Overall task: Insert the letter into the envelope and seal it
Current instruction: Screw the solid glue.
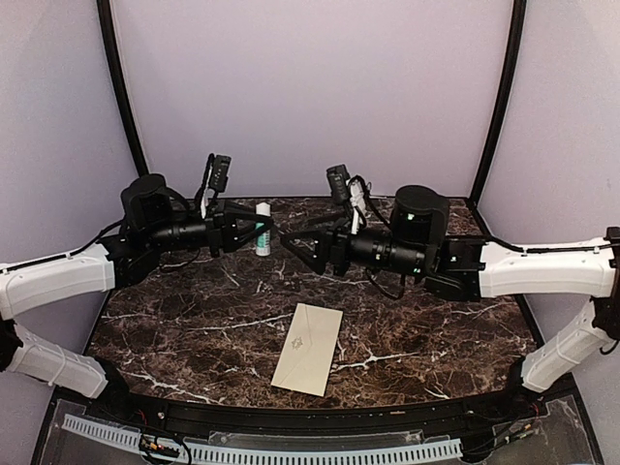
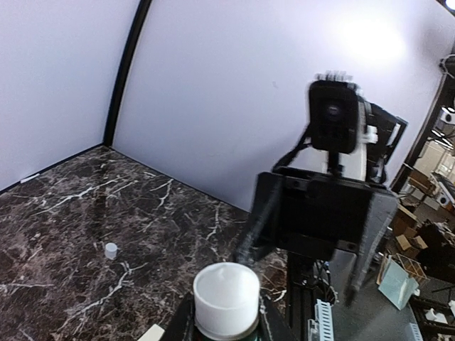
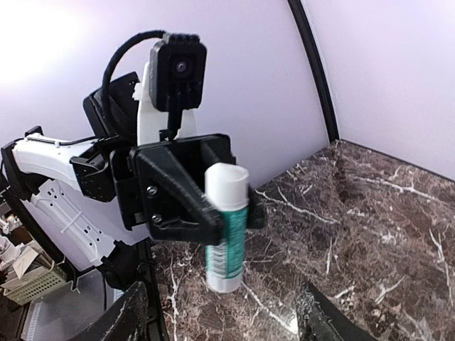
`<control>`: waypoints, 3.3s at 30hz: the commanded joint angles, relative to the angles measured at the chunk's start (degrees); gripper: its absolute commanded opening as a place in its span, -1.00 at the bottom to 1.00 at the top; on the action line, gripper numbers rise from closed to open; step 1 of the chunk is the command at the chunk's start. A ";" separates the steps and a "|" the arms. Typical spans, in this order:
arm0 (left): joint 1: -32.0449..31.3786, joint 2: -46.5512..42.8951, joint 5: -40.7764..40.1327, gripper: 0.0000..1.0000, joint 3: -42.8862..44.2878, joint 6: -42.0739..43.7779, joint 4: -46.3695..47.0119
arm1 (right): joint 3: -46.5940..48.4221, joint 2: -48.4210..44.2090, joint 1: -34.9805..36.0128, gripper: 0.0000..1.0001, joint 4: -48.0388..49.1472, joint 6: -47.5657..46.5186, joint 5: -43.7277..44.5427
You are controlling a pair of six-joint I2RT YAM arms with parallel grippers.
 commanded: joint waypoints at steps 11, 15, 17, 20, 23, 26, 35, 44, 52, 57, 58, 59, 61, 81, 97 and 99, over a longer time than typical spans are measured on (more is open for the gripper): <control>0.08 -2.58 20.68 -1.00 -2.63 -7.65 19.22 | -2.05 5.96 -2.22 0.33 22.29 7.19 -25.36; 0.04 -2.08 21.35 -1.00 -2.78 -8.58 20.30 | -1.17 7.57 -1.40 0.30 23.43 7.17 -26.01; 0.07 -1.63 22.10 -1.00 -2.93 -9.90 22.48 | -0.59 8.41 -1.11 0.28 24.16 7.24 -26.50; 0.07 -0.96 23.18 -1.00 -3.13 -12.16 24.68 | 0.62 9.64 -0.52 0.25 25.10 7.49 -27.27; 0.05 -0.63 23.18 -1.00 -3.53 -13.33 26.37 | 1.79 10.88 -0.33 0.23 25.26 7.56 -27.69; 0.05 -0.61 23.17 -1.00 -3.62 -13.37 26.46 | 2.99 11.83 -0.22 0.19 25.09 7.61 -28.20; 0.07 -0.35 22.73 -1.00 -3.67 -13.73 26.46 | 5.09 13.06 0.64 -0.35 24.65 7.27 -28.87; 0.05 -0.34 22.47 -1.00 -3.74 -13.87 26.40 | 6.15 13.86 1.47 -0.28 21.76 5.98 -30.21; 0.01 -0.14 22.25 -1.00 -3.69 -13.62 26.12 | 6.61 13.72 1.69 -0.60 19.76 5.12 -29.45; 0.00 -0.10 21.76 -1.00 -3.73 -12.97 25.06 | 5.69 12.37 1.82 -0.84 19.29 4.60 -26.96; 0.06 -0.22 21.14 -1.00 -3.74 -11.95 24.41 | 5.37 11.63 1.78 -0.86 18.95 4.51 -26.03; 0.03 -0.58 19.74 -1.00 -3.67 -10.20 22.26 | 5.11 11.02 1.80 -0.87 18.52 4.25 -25.08; 0.00 -1.37 16.74 -1.00 -3.25 -6.29 17.31 | 5.18 9.82 1.76 -0.89 16.25 3.57 -22.45; -6.31 -3.94 -20.60 -1.00 -0.61 7.07 -8.60 | 33.27 20.50 6.16 -0.95 -27.57 -1.57 24.02; -2.67 -4.14 -16.47 -1.00 -1.02 0.85 -6.00 | 16.75 9.86 6.04 0.08 -10.24 -3.41 13.36; -0.59 -4.36 -13.51 -1.00 -1.04 0.04 -4.65 | 12.52 7.17 4.94 0.16 -6.84 -2.73 9.38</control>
